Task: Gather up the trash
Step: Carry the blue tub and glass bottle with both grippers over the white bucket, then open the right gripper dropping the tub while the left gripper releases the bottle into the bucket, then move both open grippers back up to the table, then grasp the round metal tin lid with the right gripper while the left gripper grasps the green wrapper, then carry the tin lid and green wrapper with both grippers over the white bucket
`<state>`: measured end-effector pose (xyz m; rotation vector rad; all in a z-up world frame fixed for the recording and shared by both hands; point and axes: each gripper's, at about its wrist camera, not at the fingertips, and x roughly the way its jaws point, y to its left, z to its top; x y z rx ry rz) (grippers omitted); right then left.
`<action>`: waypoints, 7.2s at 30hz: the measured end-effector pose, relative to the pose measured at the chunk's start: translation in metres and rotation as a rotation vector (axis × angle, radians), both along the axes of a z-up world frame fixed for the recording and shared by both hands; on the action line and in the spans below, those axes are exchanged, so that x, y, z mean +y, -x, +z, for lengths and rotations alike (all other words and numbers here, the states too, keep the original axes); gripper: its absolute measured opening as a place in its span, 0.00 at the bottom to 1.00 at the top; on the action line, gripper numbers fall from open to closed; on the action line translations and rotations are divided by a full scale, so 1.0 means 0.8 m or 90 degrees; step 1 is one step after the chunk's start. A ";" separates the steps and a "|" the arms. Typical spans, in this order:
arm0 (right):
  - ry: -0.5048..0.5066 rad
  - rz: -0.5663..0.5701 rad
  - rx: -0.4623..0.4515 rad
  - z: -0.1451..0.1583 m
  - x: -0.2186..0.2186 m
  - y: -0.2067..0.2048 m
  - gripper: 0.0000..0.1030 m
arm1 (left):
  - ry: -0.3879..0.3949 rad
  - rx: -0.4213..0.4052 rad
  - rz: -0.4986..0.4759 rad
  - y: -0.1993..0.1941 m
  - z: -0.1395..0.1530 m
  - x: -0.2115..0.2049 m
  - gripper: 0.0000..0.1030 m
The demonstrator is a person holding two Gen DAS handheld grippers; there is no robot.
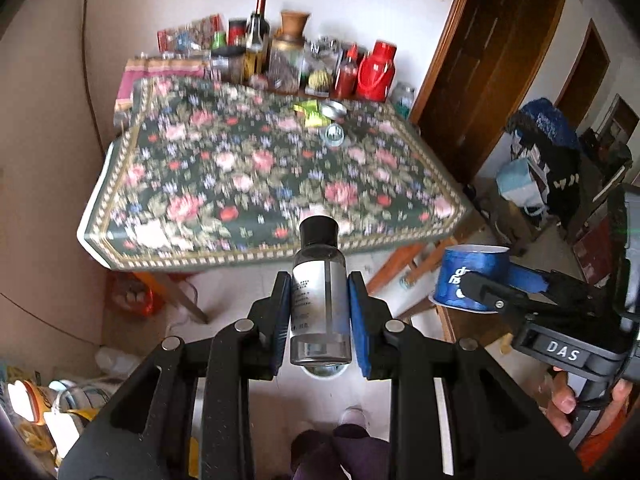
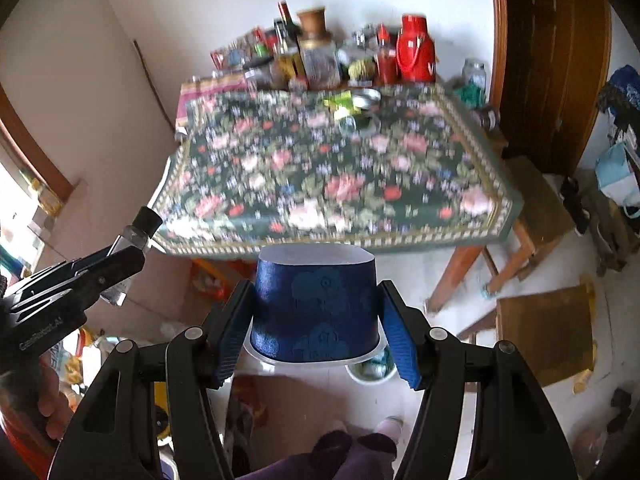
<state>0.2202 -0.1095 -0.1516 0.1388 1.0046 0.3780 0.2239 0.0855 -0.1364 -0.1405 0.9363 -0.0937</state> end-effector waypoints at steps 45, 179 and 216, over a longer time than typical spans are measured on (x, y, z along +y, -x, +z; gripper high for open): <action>0.036 0.046 0.249 -0.399 -0.048 -0.095 0.58 | 0.060 0.338 0.001 -0.124 -0.487 -0.101 0.33; 0.032 -0.055 0.144 -0.184 0.056 -0.614 0.03 | 0.024 0.230 -0.033 -0.666 -0.175 0.036 0.68; 0.017 -0.147 -0.069 0.014 -0.150 -0.469 0.03 | -0.027 0.091 0.058 -0.585 -0.062 -0.072 0.32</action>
